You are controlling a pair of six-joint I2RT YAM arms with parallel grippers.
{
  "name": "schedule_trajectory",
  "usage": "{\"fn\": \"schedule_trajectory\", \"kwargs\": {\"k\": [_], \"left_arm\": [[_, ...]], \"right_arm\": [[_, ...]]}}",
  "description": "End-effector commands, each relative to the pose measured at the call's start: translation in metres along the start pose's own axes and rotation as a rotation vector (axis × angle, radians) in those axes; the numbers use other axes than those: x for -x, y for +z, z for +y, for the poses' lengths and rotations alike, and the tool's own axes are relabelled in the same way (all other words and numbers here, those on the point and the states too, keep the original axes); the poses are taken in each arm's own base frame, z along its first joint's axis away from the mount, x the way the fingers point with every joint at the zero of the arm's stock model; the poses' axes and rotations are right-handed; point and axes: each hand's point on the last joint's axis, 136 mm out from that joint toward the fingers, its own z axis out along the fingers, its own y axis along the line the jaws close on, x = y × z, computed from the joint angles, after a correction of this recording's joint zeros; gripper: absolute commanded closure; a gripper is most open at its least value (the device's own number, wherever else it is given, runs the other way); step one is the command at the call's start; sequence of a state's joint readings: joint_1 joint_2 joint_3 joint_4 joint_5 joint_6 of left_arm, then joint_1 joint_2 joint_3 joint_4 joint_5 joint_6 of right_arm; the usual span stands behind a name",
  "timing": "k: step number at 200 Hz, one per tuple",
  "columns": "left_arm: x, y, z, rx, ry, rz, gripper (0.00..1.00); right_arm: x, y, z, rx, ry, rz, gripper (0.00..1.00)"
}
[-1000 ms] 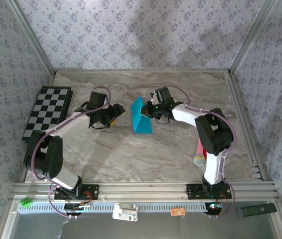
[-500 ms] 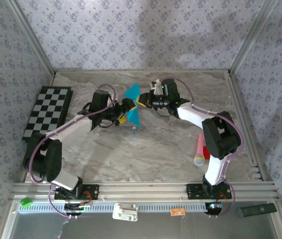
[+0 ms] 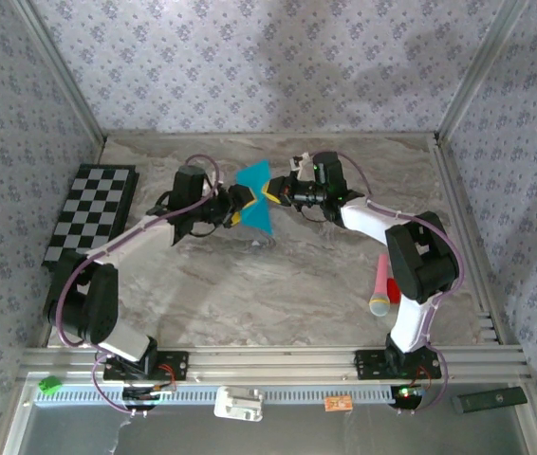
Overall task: Fold a paper plane with a square sheet of paper (pick it up from the middle)
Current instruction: Turn over the paper at the center of the table.
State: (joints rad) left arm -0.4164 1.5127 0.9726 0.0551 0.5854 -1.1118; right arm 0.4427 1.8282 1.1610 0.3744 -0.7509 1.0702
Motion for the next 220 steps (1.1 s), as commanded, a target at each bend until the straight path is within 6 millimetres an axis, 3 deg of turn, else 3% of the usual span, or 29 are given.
{"fn": "schedule_trajectory", "kwargs": {"k": [1, 57, 77, 104, 117, 163, 199, 220], "left_arm": [[0.005, -0.01, -0.008, -0.026, 0.022, -0.035, 0.49], [0.008, -0.009, -0.004, -0.018, -0.001, -0.041, 0.7], [0.01, -0.01, 0.0, -0.008, -0.003, -0.05, 0.82], [0.015, -0.014, 0.008, 0.06, 0.025, -0.075, 0.93], [0.017, -0.021, 0.02, 0.166, 0.057, -0.09, 0.94], [0.023, -0.059, 0.065, 0.756, 0.319, -0.11, 0.93], [0.029, -0.068, 0.071, 1.129, 0.558, -0.113, 0.93], [0.03, -0.059, 0.07, 1.269, 0.663, -0.114, 0.92]], "right_arm": [[0.0, -0.004, 0.009, 0.032, -0.01, 0.003, 0.96], [-0.001, -0.004, 0.006, 0.018, -0.023, 0.001, 0.91], [0.0, -0.007, 0.001, -0.009, -0.037, -0.01, 0.83], [0.005, -0.021, -0.018, -0.135, -0.062, -0.047, 0.61], [0.01, -0.034, -0.032, -0.235, -0.073, -0.075, 0.52], [0.028, -0.085, -0.064, -0.541, -0.146, -0.191, 0.36], [0.038, -0.114, -0.07, -0.668, -0.182, -0.269, 0.31], [0.039, -0.127, -0.077, -0.72, -0.169, -0.302, 0.31]]}}
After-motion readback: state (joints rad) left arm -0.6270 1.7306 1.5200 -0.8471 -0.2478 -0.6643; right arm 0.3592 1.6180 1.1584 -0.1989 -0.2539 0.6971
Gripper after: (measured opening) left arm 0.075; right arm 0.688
